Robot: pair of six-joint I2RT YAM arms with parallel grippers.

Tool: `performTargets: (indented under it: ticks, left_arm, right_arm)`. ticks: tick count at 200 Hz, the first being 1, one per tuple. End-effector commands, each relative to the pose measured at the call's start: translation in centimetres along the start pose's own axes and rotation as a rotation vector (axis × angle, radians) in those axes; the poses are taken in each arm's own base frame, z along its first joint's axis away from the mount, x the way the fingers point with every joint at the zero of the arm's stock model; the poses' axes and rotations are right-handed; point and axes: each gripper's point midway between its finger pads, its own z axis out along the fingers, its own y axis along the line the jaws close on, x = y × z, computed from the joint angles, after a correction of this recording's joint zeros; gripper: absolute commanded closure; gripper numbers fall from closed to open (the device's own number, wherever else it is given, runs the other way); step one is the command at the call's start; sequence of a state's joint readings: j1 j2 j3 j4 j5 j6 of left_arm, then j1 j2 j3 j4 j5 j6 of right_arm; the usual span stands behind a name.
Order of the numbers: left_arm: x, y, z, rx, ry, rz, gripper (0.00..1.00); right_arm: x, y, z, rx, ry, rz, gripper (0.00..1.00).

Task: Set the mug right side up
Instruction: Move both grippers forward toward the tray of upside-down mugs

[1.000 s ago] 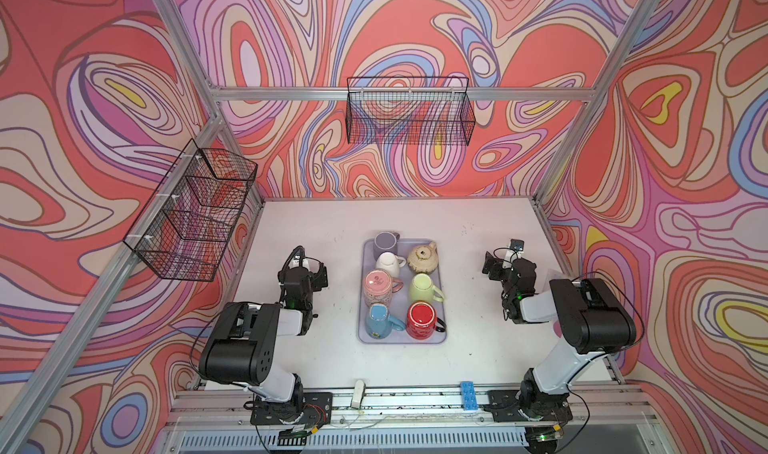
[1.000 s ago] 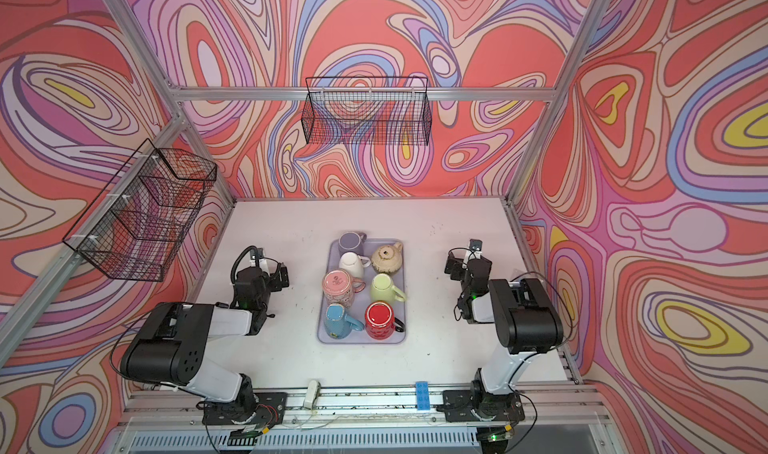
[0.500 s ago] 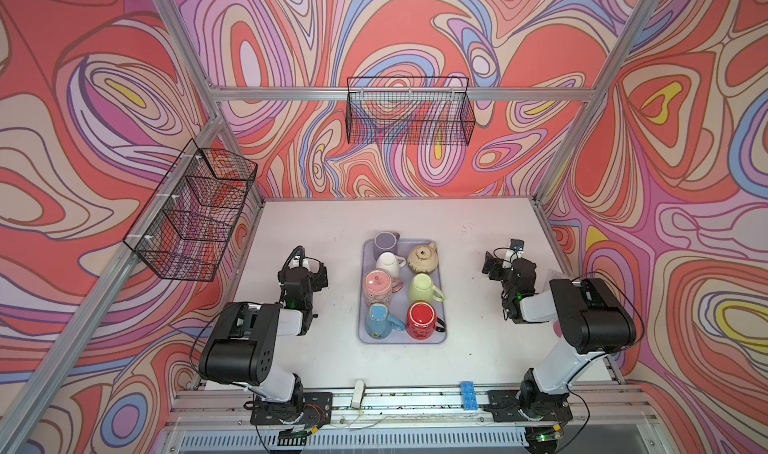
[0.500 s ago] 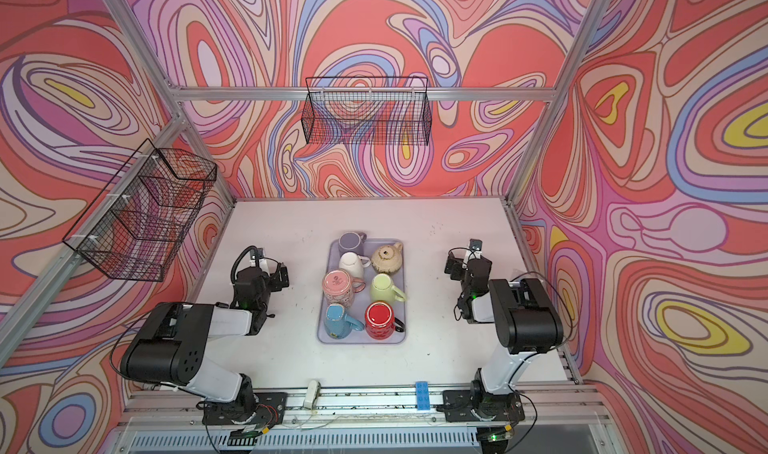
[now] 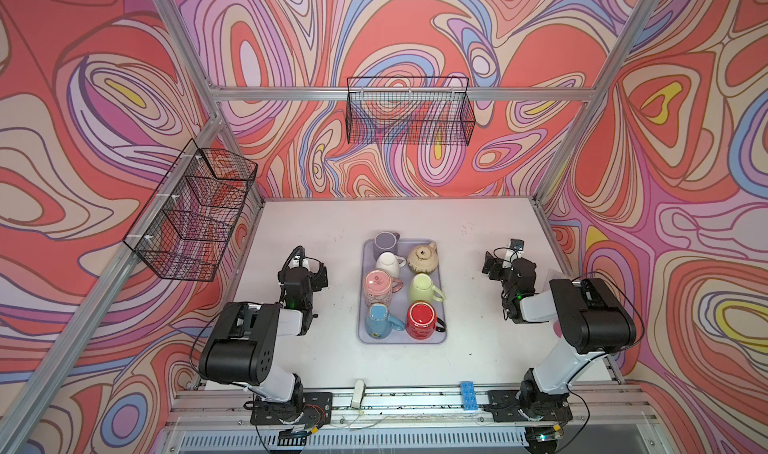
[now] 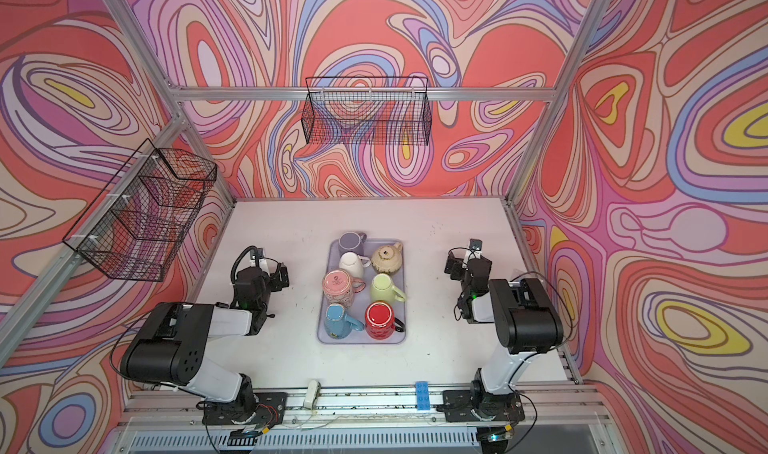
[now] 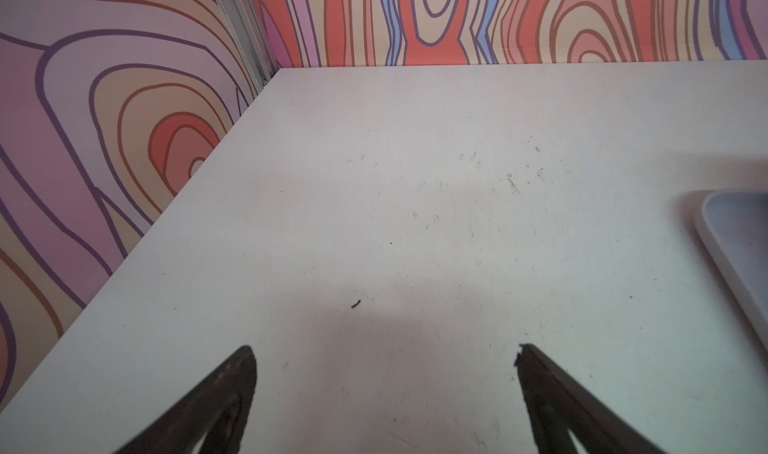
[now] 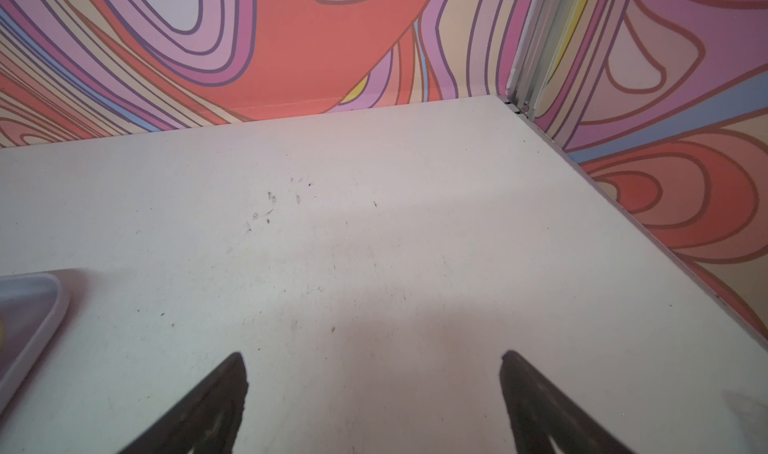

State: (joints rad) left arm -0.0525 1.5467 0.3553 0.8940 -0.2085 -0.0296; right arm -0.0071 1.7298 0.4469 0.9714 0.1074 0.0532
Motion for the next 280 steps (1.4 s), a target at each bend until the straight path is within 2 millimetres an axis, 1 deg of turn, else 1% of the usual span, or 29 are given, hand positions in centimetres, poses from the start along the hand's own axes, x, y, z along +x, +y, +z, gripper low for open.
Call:
performTargets:
  ticks: [1, 36, 54, 63, 78, 87, 90, 91, 92, 106, 108, 110, 112, 119, 142, 151, 154, 157, 161, 163, 173, 181, 192, 195, 219, 234, 243, 261, 280]
  left_arm:
    - [-1.1, -0.1, 0.2, 0.006, -0.032, -0.003, 0.02]
    - [-1.2, 0.1, 0.1, -0.007, -0.041, -0.002, 0.08]
    - [-2.1, 0.7, -0.6, -0.034, -0.039, -0.019, 0.08]
    - [-2.7, 0.8, -1.0, -0.034, -0.039, -0.014, 0.08]
    - [-3.9, 1.1, -1.8, -0.058, -0.031, -0.013, 0.11]
    - [-5.0, 1.3, -2.4, -0.081, -0.045, -0.011, 0.11]
    - [-5.8, 1.4, -2.6, -0.091, -0.06, -0.017, 0.11]
    - [-5.6, 1.4, -2.7, -0.092, -0.049, -0.014, 0.11]
    - [-6.1, 1.3, -2.7, -0.091, -0.062, -0.018, 0.11]
    - [-7.9, 0.5, -3.7, -0.064, -0.061, -0.019, 0.12]
    - [-7.9, 0.5, -3.8, -0.065, -0.057, -0.018, 0.12]
    - [-9.4, 0.4, -4.0, -0.066, -0.08, -0.028, 0.12]
    - [-10.0, 0.3, -4.1, -0.064, -0.088, -0.032, 0.12]
    - [-11.3, -0.1, -4.7, -0.058, -0.091, -0.035, 0.12]
    - [-14.6, -2.0, -6.1, -0.006, -0.063, -0.012, 0.12]
    - [-15.1, -2.7, -6.3, 0.025, -0.021, 0.005, 0.12]
    - [-15.4, -2.8, -6.4, 0.027, -0.004, 0.004, 0.12]
    - [-15.2, -2.7, -6.4, 0.023, 0.021, 0.002, 0.12]
    - [-15.4, -2.7, -6.5, 0.021, 0.04, -0.004, 0.12]
    - [-15.5, -2.8, -6.6, 0.025, 0.049, -0.004, 0.12]
    - [-15.9, -3.8, -7.0, 0.086, 0.082, 0.017, 0.13]
    - [-16.2, -4.5, -7.5, 0.134, 0.101, 0.005, 0.13]
    - [-16.9, -5.8, -8.2, 0.219, 0.108, 0.007, 0.13]
    - [-16.6, -6.0, -8.5, 0.234, 0.131, 0.01, 0.13]
    - [-16.6, -8.3, -10.1, 0.388, 0.192, 0.06, 0.13]
    - [-16.1, -9.3, -11.1, 0.47, 0.22, 0.101, 0.14]
    - [-15.9, -9.8, -11.7, 0.506, 0.215, 0.103, 0.14]
    - [-15.3, -10.5, -12.4, 0.567, 0.197, 0.076, 0.14]
    - [-14.8, -11.4, -13.1, 0.634, 0.187, 0.036, 0.14]
  right_arm:
    - [-1.0, 0.1, 0.2, -0.003, -0.019, -0.003, 0.02]
    - [-1.1, 0.0, 0.1, -0.002, -0.024, -0.002, 0.13]
    - [-1.4, 0.2, 0.2, -0.011, -0.012, -0.007, 0.17]
    - [-2.0, 0.7, 0.5, -0.029, 0.019, -0.017, 0.21]
    - [-3.1, 1.6, 0.7, -0.074, 0.055, -0.039, 0.24]
    - [-3.4, 2.1, 0.7, -0.099, 0.076, -0.047, 0.24]
    - [-3.6, 2.2, 0.7, -0.105, 0.089, -0.047, 0.24]
    - [-3.4, 2.3, 0.7, -0.107, 0.097, -0.045, 0.24]
    - [-3.5, 2.3, 0.7, -0.109, 0.1, -0.044, 0.24]
    - [-4.1, 3.3, 0.2, -0.163, 0.138, -0.028, 0.26]
    - [-4.3, 3.5, 0.1, -0.171, 0.139, -0.023, 0.26]
    - [-4.5, 3.7, -0.1, -0.188, 0.141, -0.018, 0.26]
    - [-4.5, 3.8, -0.2, -0.193, 0.145, -0.015, 0.26]
    - [-5.0, 4.5, -0.8, -0.231, 0.154, -0.001, 0.26]
    - [-5.9, 6.5, -2.5, -0.339, 0.216, 0.017, 0.29]
    - [-6.3, 7.3, -3.3, -0.381, 0.234, 0.051, 0.3]
    - [-6.7, 7.9, -4.0, -0.419, 0.23, 0.068, 0.3]
    - [-7.0, 8.1, -4.3, -0.435, 0.227, 0.075, 0.3]
    - [-7.4, 9.0, -5.3, -0.487, 0.227, 0.085, 0.3]
    - [-7.5, 9.1, -5.5, -0.491, 0.227, 0.086, 0.3]
    - [-8.2, 10.1, -7.2, -0.528, 0.24, 0.076, 0.3]
    - [-8.5, 10.6, -8.1, -0.541, 0.254, 0.06, 0.3]
    - [-8.9, 11.4, -9.5, -0.561, 0.284, 0.007, 0.3]
    - [-8.9, 11.7, -9.9, -0.566, 0.294, -0.009, 0.31]
    - [-9.3, 13.3, -12.5, -0.613, 0.388, -0.127, 0.31]
    - [-8.2, 13.9, -14.2, -0.668, 0.495, -0.206, 0.3]
    - [-7.5, 14.0, -14.8, -0.683, 0.545, -0.242, 0.3]
    - [-6.4, 14.7, -15.3, -0.684, 0.6, -0.34, 0.3]
    - [-5.5, 15.2, -15.7, -0.694, 0.671, -0.397, 0.31]
